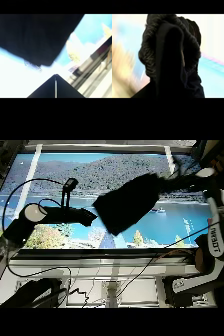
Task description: Fold the clothes and pants, and hang the long-sleeved shirts on hangers.
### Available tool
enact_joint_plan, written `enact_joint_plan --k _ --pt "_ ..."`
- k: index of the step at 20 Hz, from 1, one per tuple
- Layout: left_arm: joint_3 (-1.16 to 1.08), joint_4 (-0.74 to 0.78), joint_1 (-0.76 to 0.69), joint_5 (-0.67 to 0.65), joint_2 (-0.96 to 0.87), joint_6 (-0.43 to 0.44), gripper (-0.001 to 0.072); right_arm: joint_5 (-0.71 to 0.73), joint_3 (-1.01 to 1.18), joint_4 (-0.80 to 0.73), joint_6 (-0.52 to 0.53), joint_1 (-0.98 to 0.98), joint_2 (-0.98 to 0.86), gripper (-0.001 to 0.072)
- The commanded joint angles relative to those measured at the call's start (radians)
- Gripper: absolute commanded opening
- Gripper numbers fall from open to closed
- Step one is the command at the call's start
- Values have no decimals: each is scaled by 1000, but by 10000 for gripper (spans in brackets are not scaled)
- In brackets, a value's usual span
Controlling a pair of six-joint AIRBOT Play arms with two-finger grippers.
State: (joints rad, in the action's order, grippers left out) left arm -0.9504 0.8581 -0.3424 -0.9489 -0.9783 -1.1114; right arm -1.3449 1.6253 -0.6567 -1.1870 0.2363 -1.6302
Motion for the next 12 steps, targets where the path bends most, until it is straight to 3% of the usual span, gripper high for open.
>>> enact_joint_plan --k 1,6,12 --pt "-2 84 0 13 68 0 6 56 84 -80 -189 176 71 33" --pt "-2 100 0 64 115 0 6 33 90 -95 -315 475 215 34" --pt "-2 100 1 71 139 0 7 -20 90 -369 -516 836 433 34"
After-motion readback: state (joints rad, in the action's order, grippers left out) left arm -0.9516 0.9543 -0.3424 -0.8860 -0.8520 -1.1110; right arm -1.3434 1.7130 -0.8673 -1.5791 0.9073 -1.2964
